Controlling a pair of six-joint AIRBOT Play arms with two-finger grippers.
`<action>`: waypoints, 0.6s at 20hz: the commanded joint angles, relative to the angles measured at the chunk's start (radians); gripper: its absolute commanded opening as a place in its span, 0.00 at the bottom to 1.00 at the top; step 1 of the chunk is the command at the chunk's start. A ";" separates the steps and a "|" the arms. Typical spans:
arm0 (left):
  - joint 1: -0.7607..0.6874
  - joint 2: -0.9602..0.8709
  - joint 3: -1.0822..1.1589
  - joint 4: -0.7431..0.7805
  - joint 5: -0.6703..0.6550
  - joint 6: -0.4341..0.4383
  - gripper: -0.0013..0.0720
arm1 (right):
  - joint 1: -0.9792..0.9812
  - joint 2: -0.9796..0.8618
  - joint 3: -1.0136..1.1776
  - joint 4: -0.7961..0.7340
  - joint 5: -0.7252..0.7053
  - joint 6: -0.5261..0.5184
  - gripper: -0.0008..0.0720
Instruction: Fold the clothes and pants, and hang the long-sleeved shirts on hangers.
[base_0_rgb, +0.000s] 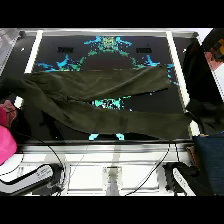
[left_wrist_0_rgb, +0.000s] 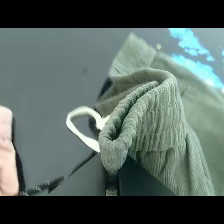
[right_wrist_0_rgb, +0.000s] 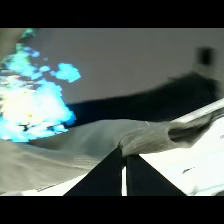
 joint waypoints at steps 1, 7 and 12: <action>-0.004 -0.040 0.007 0.020 -0.077 -0.007 0.07 | -0.024 -0.257 0.006 -0.084 -0.176 -0.078 0.02; -0.005 -0.026 -0.012 0.098 -0.080 -0.006 0.07 | -0.156 -0.597 0.006 0.180 -0.560 -0.122 0.02; 0.002 0.050 -0.120 0.095 0.031 -0.090 0.07 | -0.161 -0.722 0.051 0.230 -0.718 -0.105 0.03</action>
